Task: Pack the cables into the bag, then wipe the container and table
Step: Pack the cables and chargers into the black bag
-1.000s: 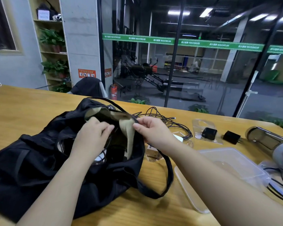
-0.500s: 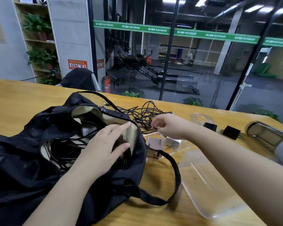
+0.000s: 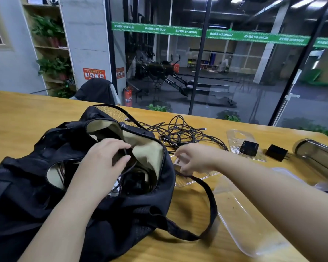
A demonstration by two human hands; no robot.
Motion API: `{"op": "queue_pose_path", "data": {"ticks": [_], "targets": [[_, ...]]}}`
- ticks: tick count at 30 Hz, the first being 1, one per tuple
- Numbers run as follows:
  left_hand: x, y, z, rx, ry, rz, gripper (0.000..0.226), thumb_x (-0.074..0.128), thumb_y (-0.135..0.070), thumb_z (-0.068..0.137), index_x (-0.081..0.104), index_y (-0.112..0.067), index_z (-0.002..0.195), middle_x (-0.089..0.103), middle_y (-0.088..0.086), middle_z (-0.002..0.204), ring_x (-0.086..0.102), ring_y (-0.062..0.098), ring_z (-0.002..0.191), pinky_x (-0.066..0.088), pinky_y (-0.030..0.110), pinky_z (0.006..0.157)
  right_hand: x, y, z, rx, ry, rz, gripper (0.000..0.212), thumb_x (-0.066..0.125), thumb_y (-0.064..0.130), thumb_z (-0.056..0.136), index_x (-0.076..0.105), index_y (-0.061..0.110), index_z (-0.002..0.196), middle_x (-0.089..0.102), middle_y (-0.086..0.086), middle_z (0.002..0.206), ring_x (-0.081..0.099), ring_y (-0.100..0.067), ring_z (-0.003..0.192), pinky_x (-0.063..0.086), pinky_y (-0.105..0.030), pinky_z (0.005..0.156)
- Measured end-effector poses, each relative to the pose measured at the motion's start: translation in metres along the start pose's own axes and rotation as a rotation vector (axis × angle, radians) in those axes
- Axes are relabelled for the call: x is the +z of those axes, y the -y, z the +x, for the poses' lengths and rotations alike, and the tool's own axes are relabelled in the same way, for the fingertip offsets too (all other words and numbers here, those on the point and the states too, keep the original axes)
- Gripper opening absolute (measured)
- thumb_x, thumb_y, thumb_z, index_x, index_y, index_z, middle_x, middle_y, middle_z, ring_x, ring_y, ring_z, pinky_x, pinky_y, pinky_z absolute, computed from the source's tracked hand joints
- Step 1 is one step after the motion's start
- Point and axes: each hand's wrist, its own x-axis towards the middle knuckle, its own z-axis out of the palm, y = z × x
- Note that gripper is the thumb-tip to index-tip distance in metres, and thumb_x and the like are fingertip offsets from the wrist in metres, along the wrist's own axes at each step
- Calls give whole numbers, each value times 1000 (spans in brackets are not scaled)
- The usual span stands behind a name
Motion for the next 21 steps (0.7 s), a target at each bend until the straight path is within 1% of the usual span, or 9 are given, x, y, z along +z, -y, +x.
{"op": "queue_pose_path", "data": {"ticks": [2,5,8,10,12,14,17,19,21], "targets": [[-2,1,1,-35,-46,9,21,64,-16,83,65,-28,100,54,-18,103,49,7,102,37,24,86,-5,0,-1,18,-189,80,54,65,22,85,47,23,135,57,-2,125,54,-8,78,43,-18,61],[-8,0,2,-41,-124,62,21,66,-9,81,67,-23,97,57,-14,100,53,15,100,39,28,83,-16,4,0,-17,-506,237,52,65,27,85,47,23,134,59,-1,124,54,-14,93,42,-23,72],[-16,1,2,-95,-166,151,21,67,-8,81,69,-20,97,64,-9,105,56,20,103,42,36,85,-30,26,-7,-140,-618,473,55,68,35,83,46,25,132,58,4,118,57,-10,95,44,-14,69],[-18,5,2,-170,-108,232,23,66,-11,82,69,-23,101,64,-6,116,52,24,116,38,43,96,-35,47,-13,-236,-633,528,55,70,34,81,46,26,130,58,7,117,57,-8,98,45,-11,73],[-17,7,1,-261,-64,282,28,59,-14,86,66,-29,108,59,-9,127,37,28,131,21,46,109,-35,66,-18,-319,-592,534,56,72,30,81,45,24,130,58,8,118,57,-5,99,47,-11,77],[-17,7,1,-340,-55,297,36,51,-12,90,60,-33,118,53,-9,134,27,29,137,5,43,113,-29,82,-19,-387,-491,490,58,73,29,80,44,21,130,56,9,116,56,-4,99,49,-12,79],[-16,5,3,-378,21,336,44,44,-13,94,46,-26,135,46,1,141,29,28,136,9,43,114,-11,94,-12,-441,-338,344,61,72,33,79,43,20,131,58,6,120,56,-9,102,50,-20,85],[-14,5,5,-357,89,353,45,42,-16,96,37,-15,141,37,5,147,33,25,134,15,43,112,2,96,-4,-431,-300,217,58,71,35,79,45,19,129,60,1,122,57,-16,105,49,-30,87],[-11,5,7,-326,146,374,46,40,-19,97,32,-9,141,27,7,151,30,24,136,16,41,112,13,95,4,-420,-296,110,52,69,34,81,48,17,125,61,-1,121,56,-21,108,47,-33,86]]}}
